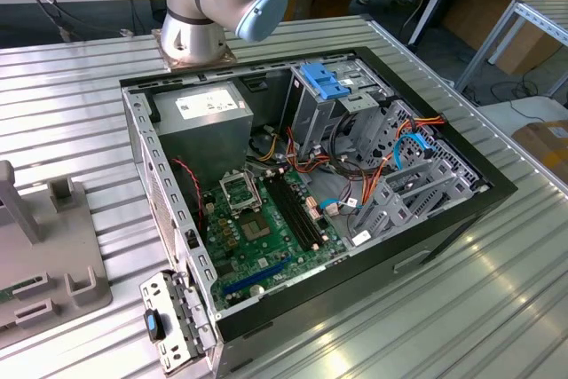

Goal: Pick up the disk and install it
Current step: 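Pick up the disk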

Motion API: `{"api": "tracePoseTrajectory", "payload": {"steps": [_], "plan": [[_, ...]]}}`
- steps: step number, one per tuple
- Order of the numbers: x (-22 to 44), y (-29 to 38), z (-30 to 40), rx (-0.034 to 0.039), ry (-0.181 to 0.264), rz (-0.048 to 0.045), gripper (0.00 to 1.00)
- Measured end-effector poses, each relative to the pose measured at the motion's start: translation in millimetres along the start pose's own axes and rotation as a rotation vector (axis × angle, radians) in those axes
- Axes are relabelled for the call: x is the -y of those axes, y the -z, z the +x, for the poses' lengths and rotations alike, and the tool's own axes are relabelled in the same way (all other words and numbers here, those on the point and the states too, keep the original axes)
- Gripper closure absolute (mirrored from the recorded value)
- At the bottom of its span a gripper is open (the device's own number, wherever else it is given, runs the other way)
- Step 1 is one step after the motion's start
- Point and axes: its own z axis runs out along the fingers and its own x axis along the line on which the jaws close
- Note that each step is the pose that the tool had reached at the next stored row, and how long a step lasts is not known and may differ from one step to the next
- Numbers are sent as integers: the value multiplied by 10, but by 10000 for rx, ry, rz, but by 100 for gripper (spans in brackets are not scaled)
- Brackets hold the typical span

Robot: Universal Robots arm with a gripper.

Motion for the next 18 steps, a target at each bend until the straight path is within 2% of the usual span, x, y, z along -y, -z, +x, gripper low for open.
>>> {"api": "tracePoseTrajectory", "payload": {"steps": [18], "plan": [[0, 0, 0, -1, 161, -2, 89]]}}
